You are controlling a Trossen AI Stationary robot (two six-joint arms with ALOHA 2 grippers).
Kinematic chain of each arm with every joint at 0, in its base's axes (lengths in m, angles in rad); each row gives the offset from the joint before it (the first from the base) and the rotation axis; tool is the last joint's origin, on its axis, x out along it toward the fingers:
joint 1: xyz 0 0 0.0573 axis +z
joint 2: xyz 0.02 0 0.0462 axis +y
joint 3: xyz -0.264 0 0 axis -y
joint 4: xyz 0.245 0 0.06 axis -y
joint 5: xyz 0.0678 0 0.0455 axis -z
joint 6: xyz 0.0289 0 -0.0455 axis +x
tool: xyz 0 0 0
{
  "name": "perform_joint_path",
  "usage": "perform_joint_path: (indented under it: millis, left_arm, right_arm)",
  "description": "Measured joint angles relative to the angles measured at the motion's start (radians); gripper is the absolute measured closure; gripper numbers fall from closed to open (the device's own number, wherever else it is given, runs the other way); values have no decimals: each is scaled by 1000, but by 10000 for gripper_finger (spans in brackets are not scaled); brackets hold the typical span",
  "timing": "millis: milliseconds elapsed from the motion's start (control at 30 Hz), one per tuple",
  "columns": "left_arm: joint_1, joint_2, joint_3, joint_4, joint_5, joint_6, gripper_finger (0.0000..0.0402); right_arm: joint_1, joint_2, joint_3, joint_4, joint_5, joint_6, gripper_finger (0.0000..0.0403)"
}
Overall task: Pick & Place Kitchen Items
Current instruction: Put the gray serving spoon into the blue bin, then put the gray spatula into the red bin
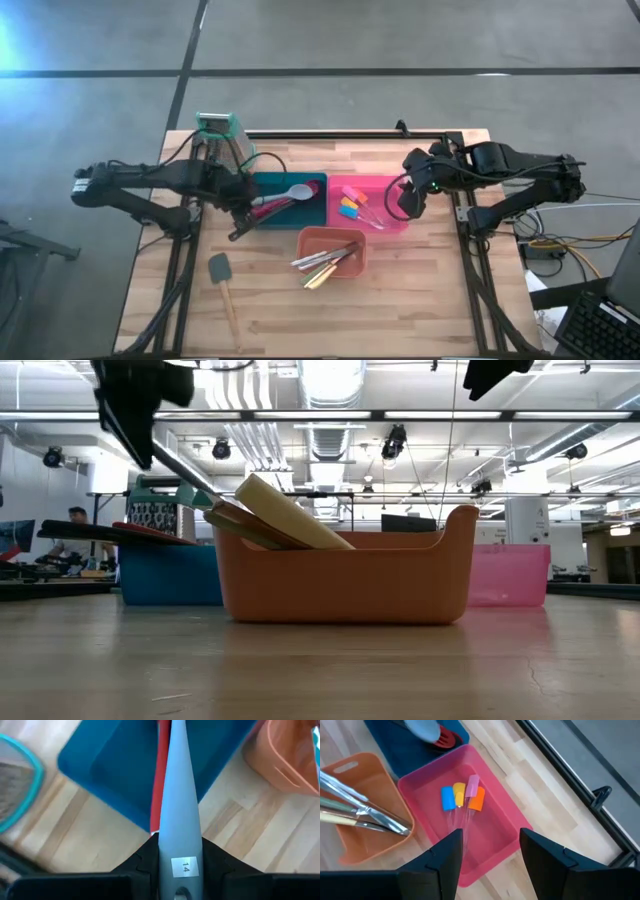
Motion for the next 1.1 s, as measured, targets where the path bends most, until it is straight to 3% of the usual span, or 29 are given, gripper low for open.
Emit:
perform_joint_path:
  millis: [233,800,1100]
  left_arm:
    - [78,0,-108,196,71,64,314]
    - [239,2,-203,262,171,103,310]
    - [240,2,-165,248,263,14,119]
  right_arm:
    - [-26,0,0,-6,-7,-40,216]
    - [-110,-1,0,-10,-77,-192,216]
    - [-130,3,0,-9,-77,-256,216]
